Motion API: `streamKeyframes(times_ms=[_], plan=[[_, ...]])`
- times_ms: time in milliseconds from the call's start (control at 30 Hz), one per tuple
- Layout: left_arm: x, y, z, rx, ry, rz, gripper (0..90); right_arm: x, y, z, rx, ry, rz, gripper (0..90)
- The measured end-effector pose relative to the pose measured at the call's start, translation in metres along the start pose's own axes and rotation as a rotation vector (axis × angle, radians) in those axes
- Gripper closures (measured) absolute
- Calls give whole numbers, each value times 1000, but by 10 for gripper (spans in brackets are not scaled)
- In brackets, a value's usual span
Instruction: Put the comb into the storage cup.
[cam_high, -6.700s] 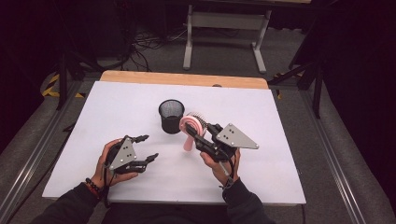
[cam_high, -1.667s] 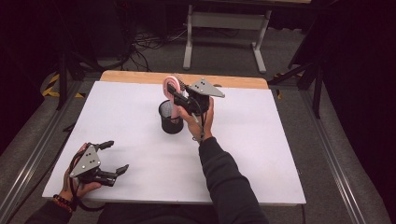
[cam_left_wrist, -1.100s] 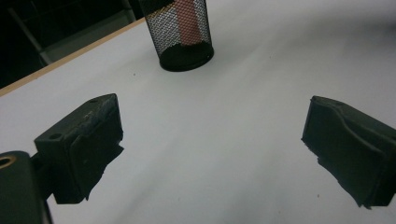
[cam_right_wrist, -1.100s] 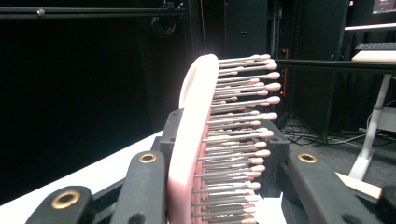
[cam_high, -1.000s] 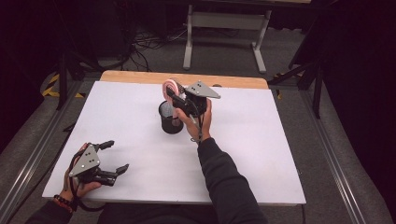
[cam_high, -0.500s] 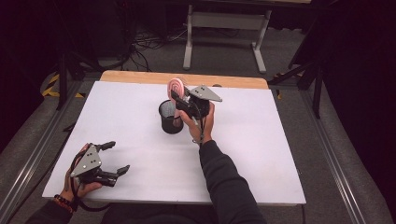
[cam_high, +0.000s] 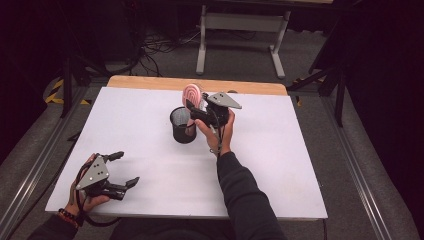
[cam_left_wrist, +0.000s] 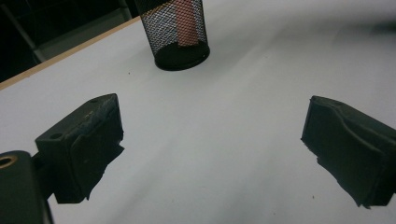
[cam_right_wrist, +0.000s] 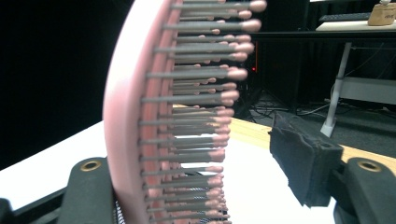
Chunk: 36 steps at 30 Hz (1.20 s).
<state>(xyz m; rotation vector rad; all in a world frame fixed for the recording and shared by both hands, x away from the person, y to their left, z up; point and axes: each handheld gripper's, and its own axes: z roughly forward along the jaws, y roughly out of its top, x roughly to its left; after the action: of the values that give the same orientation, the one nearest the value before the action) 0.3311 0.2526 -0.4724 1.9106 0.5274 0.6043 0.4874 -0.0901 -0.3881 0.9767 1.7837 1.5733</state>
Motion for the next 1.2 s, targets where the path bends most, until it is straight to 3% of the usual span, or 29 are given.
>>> streamKeyframes(times_ms=[167, 233, 300, 367, 433, 500, 567, 733, 833, 933, 1100, 1200], plan=[[0, 0, -1, 1, 3, 0, 60, 3, 1, -1, 6, 11, -7, 287], [0, 0, 0, 2, 4, 1, 60, 5, 1, -2, 8, 15, -10, 332], [0, 0, 0, 0, 3, 2, 60, 7, 0, -5, 4, 18, -31, 515], [0, 1, 0, 4, 1, 6, 60, 9, -1, -9, -14, 5, -45, 616], [0, 1, 0, -2, 1, 3, 60, 8, -2, -11, -17, 50, -13, 616], [1, 2, -1, -13, 0, -15, 61, 8, -2, -11, -23, 55, 14, 617], [2, 2, -2, -17, -1, -23, 62, 10, -3, -11, -40, 97, 51, 621], [2, 3, -3, -29, -7, -36, 62, 14, -2, -9, -62, 116, 113, 619], [2, 3, -2, -17, -12, -25, 61, 13, -3, -7, -47, 102, 106, 619], [2, 4, -1, -22, -14, -27, 62, 9, -6, -5, -44, 101, 131, 619], [1, 5, 0, -21, -19, -31, 61, -2, -7, -5, -42, 57, 135, 603], [-1, 5, 0, -26, -21, -14, 62, -11, -9, -5, -17, 4, 132, 575]])
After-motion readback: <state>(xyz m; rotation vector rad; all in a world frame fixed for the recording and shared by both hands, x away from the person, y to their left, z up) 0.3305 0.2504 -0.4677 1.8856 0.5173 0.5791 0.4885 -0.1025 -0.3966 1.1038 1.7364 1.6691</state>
